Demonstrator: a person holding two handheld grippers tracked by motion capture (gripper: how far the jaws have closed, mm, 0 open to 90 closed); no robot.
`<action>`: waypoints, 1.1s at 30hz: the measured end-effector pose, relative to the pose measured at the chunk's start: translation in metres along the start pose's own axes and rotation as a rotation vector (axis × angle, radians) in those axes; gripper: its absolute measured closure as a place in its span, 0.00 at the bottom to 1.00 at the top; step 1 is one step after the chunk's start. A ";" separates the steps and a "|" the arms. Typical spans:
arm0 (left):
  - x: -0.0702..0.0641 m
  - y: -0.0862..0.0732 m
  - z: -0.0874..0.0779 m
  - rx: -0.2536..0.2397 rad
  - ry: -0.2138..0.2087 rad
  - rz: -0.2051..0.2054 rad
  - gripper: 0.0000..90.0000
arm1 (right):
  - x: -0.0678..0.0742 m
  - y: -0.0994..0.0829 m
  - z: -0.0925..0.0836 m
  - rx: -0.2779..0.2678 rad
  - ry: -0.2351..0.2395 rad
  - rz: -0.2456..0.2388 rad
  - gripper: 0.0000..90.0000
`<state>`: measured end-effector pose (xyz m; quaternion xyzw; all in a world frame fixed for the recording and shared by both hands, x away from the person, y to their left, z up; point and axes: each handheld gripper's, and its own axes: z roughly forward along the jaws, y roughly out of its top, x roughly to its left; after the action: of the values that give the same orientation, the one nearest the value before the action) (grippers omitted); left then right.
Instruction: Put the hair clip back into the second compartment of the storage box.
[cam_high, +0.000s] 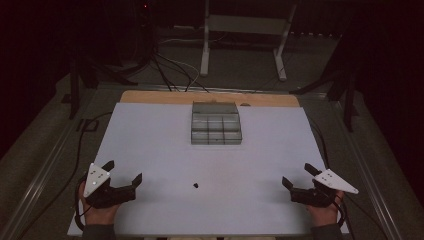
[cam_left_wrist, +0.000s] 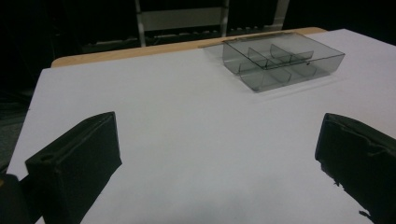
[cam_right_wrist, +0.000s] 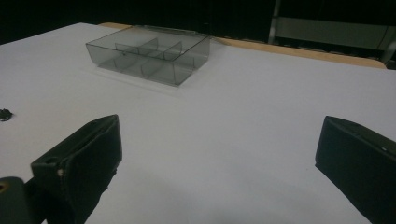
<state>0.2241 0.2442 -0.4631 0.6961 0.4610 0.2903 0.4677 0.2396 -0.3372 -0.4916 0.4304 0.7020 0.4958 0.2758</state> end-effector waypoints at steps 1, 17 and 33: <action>-0.001 0.002 0.001 0.002 -0.006 0.001 0.01 | 0.000 0.000 0.000 0.000 0.002 -0.002 0.00; -0.026 0.025 0.027 0.093 -0.115 0.093 0.01 | 0.008 0.003 0.006 0.024 0.014 -0.064 0.00; -0.050 0.031 0.051 0.177 -0.174 0.129 0.01 | 0.007 0.002 0.003 0.017 0.007 -0.043 0.00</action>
<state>0.2577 0.1749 -0.4527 0.7854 0.3967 0.2163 0.4231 0.2390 -0.3290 -0.4907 0.4156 0.7162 0.4855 0.2803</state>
